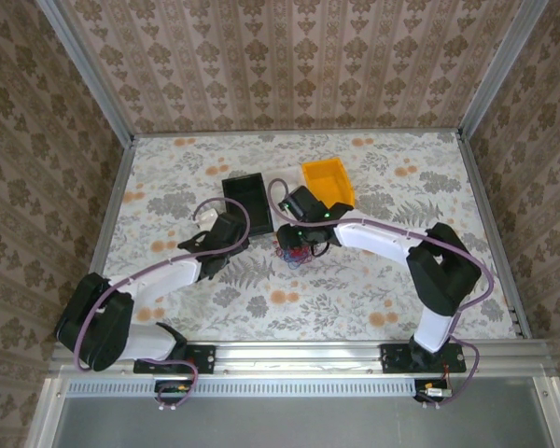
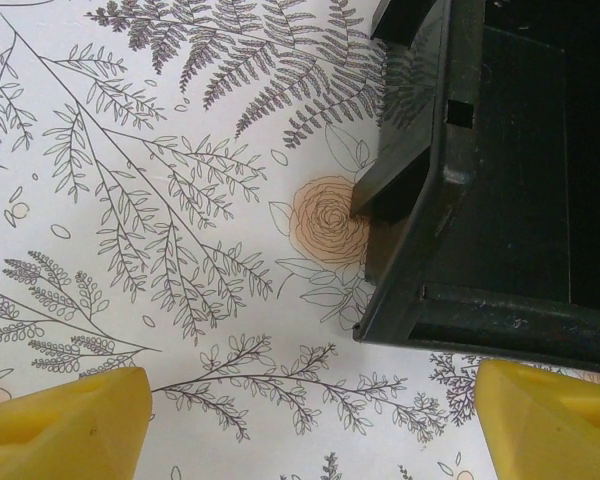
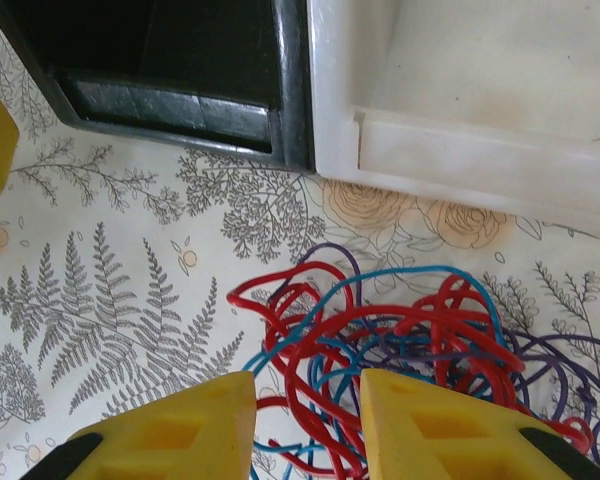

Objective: Untangle the cables

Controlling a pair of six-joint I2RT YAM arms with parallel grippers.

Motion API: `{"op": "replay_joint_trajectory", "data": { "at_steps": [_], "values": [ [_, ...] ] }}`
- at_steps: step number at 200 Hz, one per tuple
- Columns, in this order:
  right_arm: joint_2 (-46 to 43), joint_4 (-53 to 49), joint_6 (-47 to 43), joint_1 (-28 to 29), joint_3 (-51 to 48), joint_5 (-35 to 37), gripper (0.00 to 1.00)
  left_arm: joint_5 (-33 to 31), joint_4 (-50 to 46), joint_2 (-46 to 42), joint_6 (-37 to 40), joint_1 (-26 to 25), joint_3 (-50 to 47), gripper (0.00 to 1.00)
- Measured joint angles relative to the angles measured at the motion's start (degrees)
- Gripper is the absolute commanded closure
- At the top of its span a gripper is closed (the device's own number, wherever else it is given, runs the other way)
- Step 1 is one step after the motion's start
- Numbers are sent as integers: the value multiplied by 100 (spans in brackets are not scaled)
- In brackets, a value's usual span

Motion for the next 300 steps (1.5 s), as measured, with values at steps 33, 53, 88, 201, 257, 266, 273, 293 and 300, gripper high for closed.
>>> {"op": "replay_joint_trajectory", "data": {
  "at_steps": [33,53,88,201,257,266,273,293,300],
  "values": [
    [160,-4,0,0,85,-11,70,116,37,175,96,-2,85,15],
    [229,-7,7,0,87,-35,81,221,109,240,170,-2,111,14],
    [238,-2,42,-2,90,-44,98,474,439,240,476,-31,109,14],
    [-562,671,828,-839,-586,-1486,100,1554,2658,-157,3163,-1316,-378,9],
    [-581,1235,1550,-1298,-905,-2173,100,2293,3134,496,3560,-1316,-254,13],
    [-588,1305,1661,-1370,-964,-2251,100,2352,3154,610,3591,-1314,-214,16],
    [-592,1377,1742,-1425,-1016,-2295,100,2385,3176,688,3604,-1314,-190,19],
    [-608,1502,1945,-1556,-1123,-2406,100,2457,3370,942,3571,-1263,-146,35],
    [-616,1521,1989,-1585,-1145,-2430,100,2494,3469,1040,3526,-1217,-146,40]
  ]
}}
